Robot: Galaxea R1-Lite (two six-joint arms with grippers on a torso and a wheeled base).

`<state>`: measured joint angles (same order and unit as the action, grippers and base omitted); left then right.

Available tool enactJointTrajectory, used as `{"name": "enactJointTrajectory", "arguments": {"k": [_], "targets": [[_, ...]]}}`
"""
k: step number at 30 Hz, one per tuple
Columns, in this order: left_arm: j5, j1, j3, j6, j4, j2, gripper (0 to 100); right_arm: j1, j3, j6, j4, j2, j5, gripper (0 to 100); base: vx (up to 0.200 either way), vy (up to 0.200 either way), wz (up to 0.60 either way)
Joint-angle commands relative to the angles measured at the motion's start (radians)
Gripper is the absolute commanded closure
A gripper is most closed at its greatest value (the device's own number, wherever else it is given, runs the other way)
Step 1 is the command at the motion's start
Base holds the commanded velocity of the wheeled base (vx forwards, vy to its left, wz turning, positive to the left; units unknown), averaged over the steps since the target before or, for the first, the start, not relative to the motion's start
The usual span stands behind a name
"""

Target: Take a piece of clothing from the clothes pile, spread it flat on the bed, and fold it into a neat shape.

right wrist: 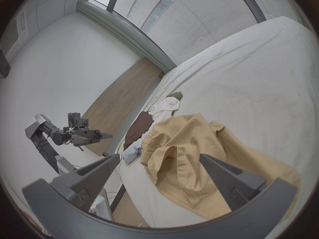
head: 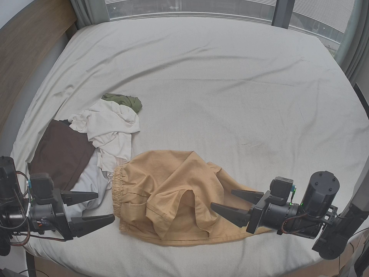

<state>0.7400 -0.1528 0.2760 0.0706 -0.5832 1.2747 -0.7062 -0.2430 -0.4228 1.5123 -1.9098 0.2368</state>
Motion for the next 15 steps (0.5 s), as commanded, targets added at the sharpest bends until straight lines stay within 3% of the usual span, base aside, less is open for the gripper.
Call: {"name": "enactJointTrajectory", "arguments": {"k": [1, 7, 10, 15], "targets": [[0.006, 0.004, -0.006, -0.002, -0.007, 0.043, 0, -0.039, -0.004, -0.001, 0.009, -0.063, -0.004, 0, 0.000, 0.000, 0.00], [0.007, 0.002, -0.015, 0.001, -0.009, 0.043, 0, -0.070, -0.162, -0.001, -0.043, -0.186, 0.006, 0, 0.000, 0.000, 0.00], [0.009, 0.009, -0.012, 0.000, -0.012, 0.100, 0, -0.079, -0.268, -0.002, -0.139, -0.218, 0.047, 0, 0.000, 0.000, 0.00], [0.007, 0.035, -0.015, -0.002, -0.053, 0.157, 0, -0.093, -0.329, -0.007, -0.225, -0.232, 0.052, 0, 0.000, 0.000, 0.00]]}}
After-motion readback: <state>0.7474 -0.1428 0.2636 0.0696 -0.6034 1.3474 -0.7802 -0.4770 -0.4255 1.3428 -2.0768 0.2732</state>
